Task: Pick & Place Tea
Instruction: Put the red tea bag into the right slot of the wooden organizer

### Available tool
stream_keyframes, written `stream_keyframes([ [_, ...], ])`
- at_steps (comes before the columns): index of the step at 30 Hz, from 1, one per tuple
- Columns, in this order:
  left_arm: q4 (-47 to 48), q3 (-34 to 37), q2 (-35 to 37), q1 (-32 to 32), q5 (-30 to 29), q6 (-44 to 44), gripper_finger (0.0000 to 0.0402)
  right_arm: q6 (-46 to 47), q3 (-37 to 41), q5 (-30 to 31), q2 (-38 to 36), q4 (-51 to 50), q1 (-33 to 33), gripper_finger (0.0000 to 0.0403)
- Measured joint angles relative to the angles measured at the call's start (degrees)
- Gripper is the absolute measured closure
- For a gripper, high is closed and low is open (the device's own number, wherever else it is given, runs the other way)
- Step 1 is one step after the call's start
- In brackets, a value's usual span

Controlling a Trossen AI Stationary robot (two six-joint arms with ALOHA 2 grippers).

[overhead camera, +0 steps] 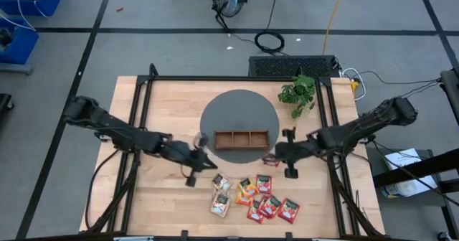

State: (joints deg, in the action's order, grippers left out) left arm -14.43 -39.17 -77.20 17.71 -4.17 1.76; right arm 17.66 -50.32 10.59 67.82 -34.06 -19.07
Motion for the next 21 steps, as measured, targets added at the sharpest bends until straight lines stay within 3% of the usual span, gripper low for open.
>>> stream_keyframes([
  [4, -17.96, 11.11, 2.98, -1.31, -1.51, -1.93, 0.0391, -7.77, -10.94, 0.18, 5.04, -6.42, 6.36, 0.0403],
  [7, -25.03, 15.12, 2.92, -1.37, -1.22, -0.54, 0.0383, -14.5, -19.42, 1.54, 10.83, -11.37, 11.4, 0.0403],
  [10, -26.19, 15.49, 3.06, -1.71, -2.26, -1.58, 0.0385, -20.15, -25.42, 3.82, 16.6, -17.78, 15.38, 0.0403],
  [13, -25.62, 15.51, 3.0, -1.63, -1.65, -1.93, 0.0396, -23.25, -26.55, 6.1, 20.44, -20.37, 17.48, 0.0403],
  [21, -23.67, 15.51, 2.96, -1.66, -1.46, -2.13, 0.0376, -25.02, -24.35, 7.13, 25.77, -15.02, 18.2, 0.0403],
])
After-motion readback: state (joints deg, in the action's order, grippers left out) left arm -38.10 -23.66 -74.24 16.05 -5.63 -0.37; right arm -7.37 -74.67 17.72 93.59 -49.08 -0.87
